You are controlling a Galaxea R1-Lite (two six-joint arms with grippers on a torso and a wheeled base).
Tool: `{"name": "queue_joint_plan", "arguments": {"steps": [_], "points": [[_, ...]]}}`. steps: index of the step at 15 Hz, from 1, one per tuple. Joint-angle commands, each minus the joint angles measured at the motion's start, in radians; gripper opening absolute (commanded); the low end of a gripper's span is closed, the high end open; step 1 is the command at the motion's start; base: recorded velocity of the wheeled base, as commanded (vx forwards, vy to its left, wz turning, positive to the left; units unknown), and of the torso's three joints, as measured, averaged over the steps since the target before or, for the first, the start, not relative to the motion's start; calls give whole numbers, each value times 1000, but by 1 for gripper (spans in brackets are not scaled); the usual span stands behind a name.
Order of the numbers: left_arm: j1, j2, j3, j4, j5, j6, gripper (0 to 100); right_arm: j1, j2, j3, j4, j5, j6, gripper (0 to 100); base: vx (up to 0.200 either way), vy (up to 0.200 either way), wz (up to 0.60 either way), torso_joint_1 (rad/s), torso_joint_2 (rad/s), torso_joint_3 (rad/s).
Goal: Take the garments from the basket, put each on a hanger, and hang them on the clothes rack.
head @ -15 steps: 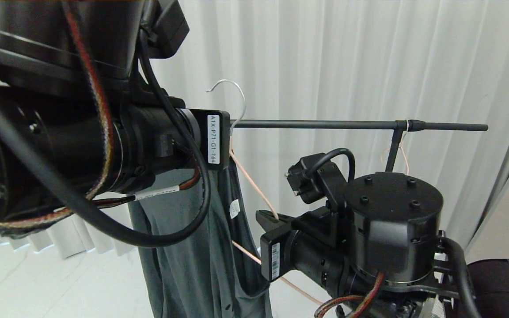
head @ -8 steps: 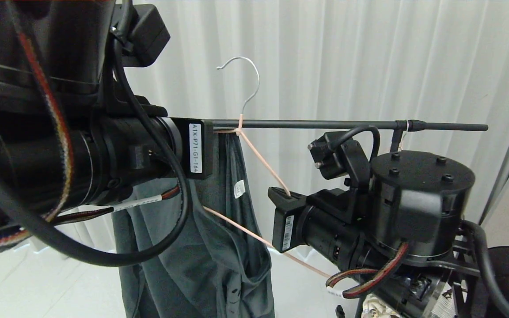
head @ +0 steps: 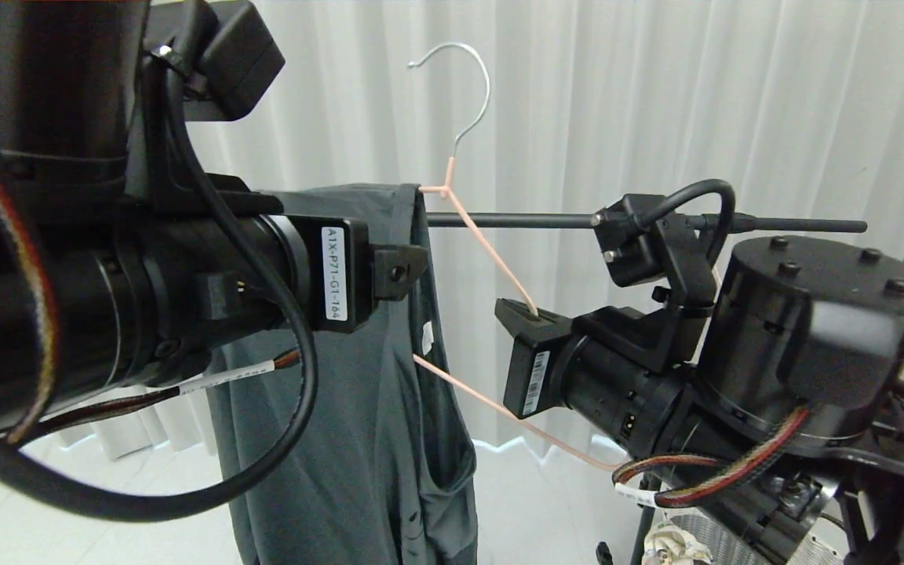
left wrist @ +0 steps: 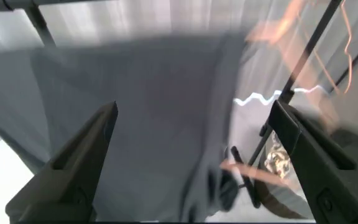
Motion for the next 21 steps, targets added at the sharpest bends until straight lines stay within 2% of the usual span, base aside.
{"name": "queue_joint_plan", "arguments": {"steps": [1,3,4,5,7,8,9,10,11,13,14,17,21], "points": [[-20,-52,35,0,0,4,100,-3,-32,22,-14,-10,-20,0,0,0,0,0,0,0],[-52,-124,67,2,-2,37,100,-5,-80,97,-21,-10,-38,0,0,0,0,0,0,0],[-52,-156,84,2,-2,80,100,-3,-103,133,-27,-10,-47,0,0,0,0,0,0,0],[-47,-214,110,2,-46,149,100,-3,-138,206,-53,-10,-74,0,0,0,0,0,0,0],[6,-331,153,2,-295,249,100,9,-203,340,-121,-10,-112,0,0,0,0,0,0,0],[65,-368,171,2,-457,292,100,32,-238,392,-126,-10,-115,0,0,0,0,0,0,0],[137,-377,187,2,-574,329,100,61,-267,439,-127,-10,-116,0,0,0,0,0,0,0],[190,-375,201,2,-655,367,100,87,-292,472,-129,-10,-121,0,0,0,0,0,0,0],[207,-372,224,0,-723,389,100,117,-311,495,-129,-10,-129,0,0,0,0,0,0,0],[207,-375,279,2,-795,392,100,144,-333,539,-130,-10,-143,0,0,0,0,0,0,0],[207,-369,354,0,-873,402,100,180,-350,573,-158,-10,-153,0,0,0,0,0,0,0],[174,-355,391,0,-971,473,100,209,-364,620,-190,-10,-193,0,0,0,0,0,0,0],[126,-346,408,0,-976,478,100,262,-353,620,-191,-10,-212,0,0,0,0,0,0,0]]}}
